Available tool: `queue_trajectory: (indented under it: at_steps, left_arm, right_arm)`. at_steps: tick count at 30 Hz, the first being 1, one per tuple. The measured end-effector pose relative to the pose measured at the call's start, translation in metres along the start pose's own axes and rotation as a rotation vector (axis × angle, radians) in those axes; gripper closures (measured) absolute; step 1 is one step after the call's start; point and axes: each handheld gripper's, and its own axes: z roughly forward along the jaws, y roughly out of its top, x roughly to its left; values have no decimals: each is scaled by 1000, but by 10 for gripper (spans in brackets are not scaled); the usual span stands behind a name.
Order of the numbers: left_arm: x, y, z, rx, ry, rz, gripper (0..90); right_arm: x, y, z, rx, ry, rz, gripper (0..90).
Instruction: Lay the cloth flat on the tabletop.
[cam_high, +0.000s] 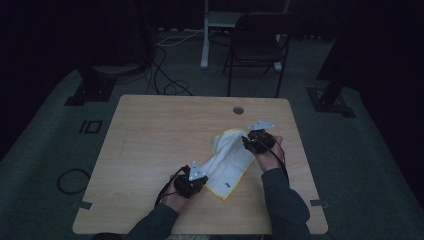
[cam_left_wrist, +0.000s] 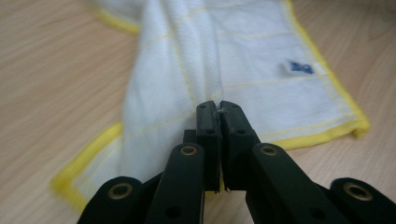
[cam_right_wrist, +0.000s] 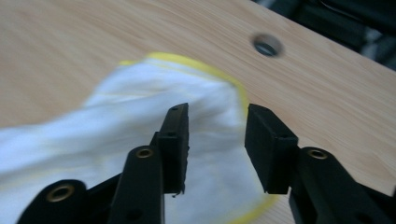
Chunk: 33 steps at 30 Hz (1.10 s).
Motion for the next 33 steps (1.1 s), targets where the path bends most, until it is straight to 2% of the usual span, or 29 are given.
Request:
queue_trajectory:
  at_steps: [2, 5, 10, 12, 16, 19, 22, 25, 29, 33]
  left_arm:
    - [-4, 2, 3, 6, -7, 13, 865]
    - [-6, 4, 4, 1, -24, 19, 829]
    - [-6, 6, -4, -39, -29, 32, 743]
    - [-4, 7, -11, -80, -1, 46, 758]
    - [8, 12, -25, -147, 40, 20, 779]
    - [22, 18, -27, -134, 76, -7, 778]
    - [35, 24, -22, -130, 96, -26, 786]
    - [46, 31, -11, -116, 111, -5, 828]
    - [55, 39, 5, -94, 107, -3, 873]
    - [65, 47, 26, -41, 98, -4, 873]
  right_arm:
    - [9, 2, -1, -17, 35, -7, 570]
    - [22, 3, 3, -41, 115, 1, 558]
    - [43, -3, 18, -19, 191, -3, 557]
    - [48, -8, 25, 4, 201, -12, 561]
    - [52, -21, 35, 60, 202, -15, 613]
    - [49, -27, 38, 77, 200, -6, 635]
    - [47, -31, 40, 97, 190, -4, 643]
    - [46, -34, 41, 105, 192, 3, 650]
    - [47, -37, 43, 115, 200, 4, 656]
    - [49, -38, 42, 113, 208, 7, 659]
